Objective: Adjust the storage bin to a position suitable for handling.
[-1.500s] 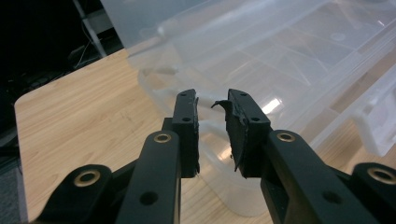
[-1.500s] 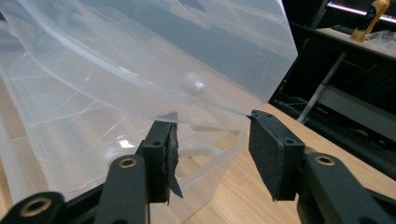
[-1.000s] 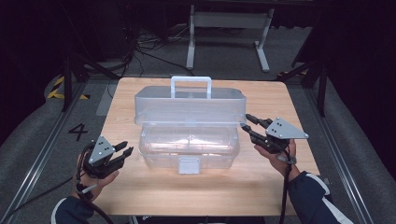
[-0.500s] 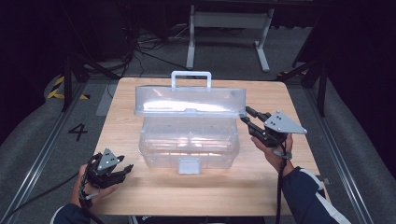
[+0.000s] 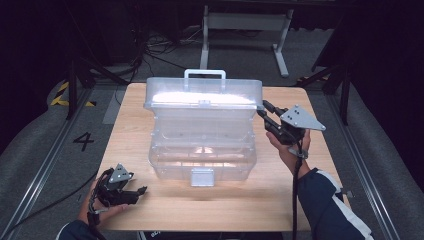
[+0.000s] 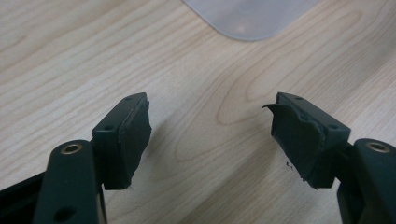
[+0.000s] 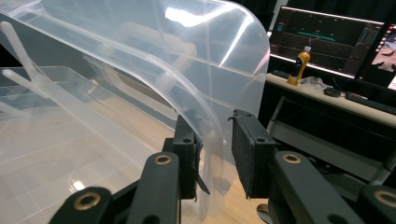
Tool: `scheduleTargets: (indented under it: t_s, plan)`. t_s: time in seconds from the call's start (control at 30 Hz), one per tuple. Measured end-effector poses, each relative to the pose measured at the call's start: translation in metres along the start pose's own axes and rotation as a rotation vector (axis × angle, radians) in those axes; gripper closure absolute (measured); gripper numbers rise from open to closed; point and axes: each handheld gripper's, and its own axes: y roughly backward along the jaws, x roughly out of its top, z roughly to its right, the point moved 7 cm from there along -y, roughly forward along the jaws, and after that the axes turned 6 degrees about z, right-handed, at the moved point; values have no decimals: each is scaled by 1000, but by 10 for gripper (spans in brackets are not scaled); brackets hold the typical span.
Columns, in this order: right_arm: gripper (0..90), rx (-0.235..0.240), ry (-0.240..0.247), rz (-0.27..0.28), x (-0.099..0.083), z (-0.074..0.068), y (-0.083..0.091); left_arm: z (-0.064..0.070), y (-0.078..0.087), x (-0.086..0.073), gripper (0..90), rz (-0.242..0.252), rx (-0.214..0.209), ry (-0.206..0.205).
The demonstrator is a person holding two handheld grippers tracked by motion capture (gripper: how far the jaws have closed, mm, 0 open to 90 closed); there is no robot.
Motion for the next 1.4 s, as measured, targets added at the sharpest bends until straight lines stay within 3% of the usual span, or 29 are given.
scheduleTargets:
  t_s: [0.13, 0.17, 0.2, 0.33, 0.8, 1.07, 1.17, 1.33, 1.4]
  plan:
    - [743, -15, 17, -7, 6, 5, -7, 1, -1, -2, 265, 17, -25, 37]
    - [747, -18, 24, -10, 8, 6, -9, -1, -1, -2, 260, 28, -24, 12]
    - [753, -25, 37, -17, 9, 8, -11, 1, -1, -4, 256, 30, -32, 29]
    - [783, -32, 55, -28, 15, 14, -18, -1, -1, -5, 254, 62, -30, 14]
    - [841, -107, 75, -41, 22, 24, -37, -3, -1, -5, 248, 59, -16, 19]
    - [843, -106, 37, -55, 23, 32, -48, -4, -2, -6, 244, 86, -16, 25]
    - [843, -93, 20, -63, 23, 36, -53, -4, -2, -6, 236, 81, -20, 36]
    - [843, -74, 5, -71, 23, 42, -59, -6, -3, -5, 224, 80, -20, 10]
    - [843, -69, -10, -74, 22, 44, -62, -6, -3, -5, 216, 77, -22, 23]
